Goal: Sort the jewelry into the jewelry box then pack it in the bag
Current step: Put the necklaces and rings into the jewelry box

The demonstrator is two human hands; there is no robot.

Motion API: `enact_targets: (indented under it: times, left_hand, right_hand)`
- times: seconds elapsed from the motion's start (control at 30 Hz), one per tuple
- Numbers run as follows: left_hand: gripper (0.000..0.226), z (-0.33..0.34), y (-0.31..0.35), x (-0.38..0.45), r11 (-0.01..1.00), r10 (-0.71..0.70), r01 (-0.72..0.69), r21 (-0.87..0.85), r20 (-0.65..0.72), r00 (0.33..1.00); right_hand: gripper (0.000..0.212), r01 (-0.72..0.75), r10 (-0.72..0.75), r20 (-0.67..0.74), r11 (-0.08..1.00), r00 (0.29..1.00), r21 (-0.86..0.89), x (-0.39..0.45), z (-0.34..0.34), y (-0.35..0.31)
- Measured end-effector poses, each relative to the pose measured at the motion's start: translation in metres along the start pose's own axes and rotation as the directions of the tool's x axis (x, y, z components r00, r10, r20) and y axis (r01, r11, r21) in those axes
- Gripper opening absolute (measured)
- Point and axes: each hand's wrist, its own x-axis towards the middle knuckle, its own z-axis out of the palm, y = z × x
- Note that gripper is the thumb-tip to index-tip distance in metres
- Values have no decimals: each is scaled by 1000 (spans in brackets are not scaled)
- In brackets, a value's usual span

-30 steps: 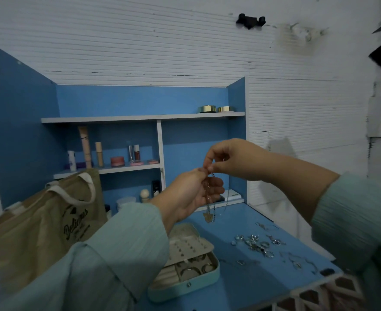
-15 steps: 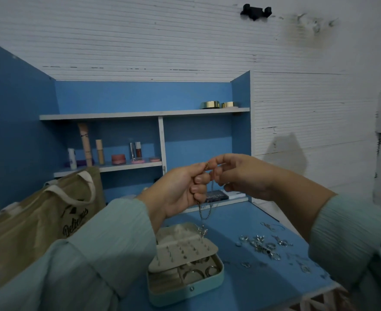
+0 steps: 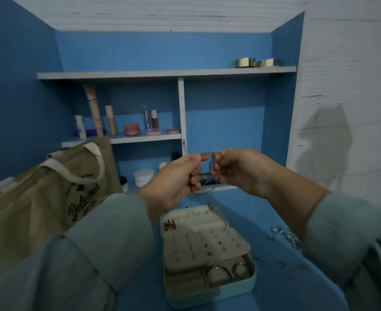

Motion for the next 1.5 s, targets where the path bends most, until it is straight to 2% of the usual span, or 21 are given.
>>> enact_targets:
  times: [0.1,0.2,0.3,0.4,0.6,0.73,0.8,0.87,0.9,1.0,1.17,1.27,1.37,1.5]
  left_hand:
    - [20,-13,-20,11,999,-38,38,2,-80,996]
    - [22,-26,-34,14,996,-75,80,33,-122,990]
    - [22,-39,-44,14,987,-136,150,65,-181,974]
    - [13,-51,-51,13,975,-192,214,64,-246,950]
    - [10,-63,-76,14,934,-282,337,116,-336,899]
    - [12,-71,-90,19,894,-275,384,231,-394,877]
    - [12,-76,-97,25,866,-235,382,322,-413,880]
    - [10,-81,-101,30,806,-168,369,463,-419,892]
    - [11,-83,-102,33,768,-139,362,528,-414,900]
    - [16,-89,-103,37,659,-126,371,654,-391,912]
    - [20,-95,-106,41,446,-118,336,830,-318,941]
    - [19,-96,-107,40,340,-101,269,901,-250,963]
    - [12,-96,-106,38,250,-72,217,944,-205,976]
    - [19,-94,-105,39,93,-48,160,983,-156,987]
  right_hand:
    - [24,-51,47,42,995,998,85,18,4,15]
    - [25,-83,81,33,996,996,37,33,9,32]
    - [21,-137,135,-29,988,990,-68,44,12,48]
    - [13,-211,200,-77,961,977,-180,51,12,59]
    - [11,-357,327,-143,847,934,-393,66,15,85]
    - [11,-390,365,-144,812,920,-434,78,17,97]
    - [21,-385,361,-157,741,919,-550,86,17,101]
    - [29,-351,357,-151,604,922,-716,92,19,104]
    - [27,-322,337,-139,584,931,-745,95,19,106]
    - [12,-268,262,-120,654,958,-708,102,17,113]
    - [13,-115,136,-40,615,990,-780,107,19,122]
    - [17,5,70,50,535,996,-845,108,20,126]
    - [21,61,62,100,454,993,-889,110,21,127]
    - [23,124,83,160,335,984,-934,111,23,124]
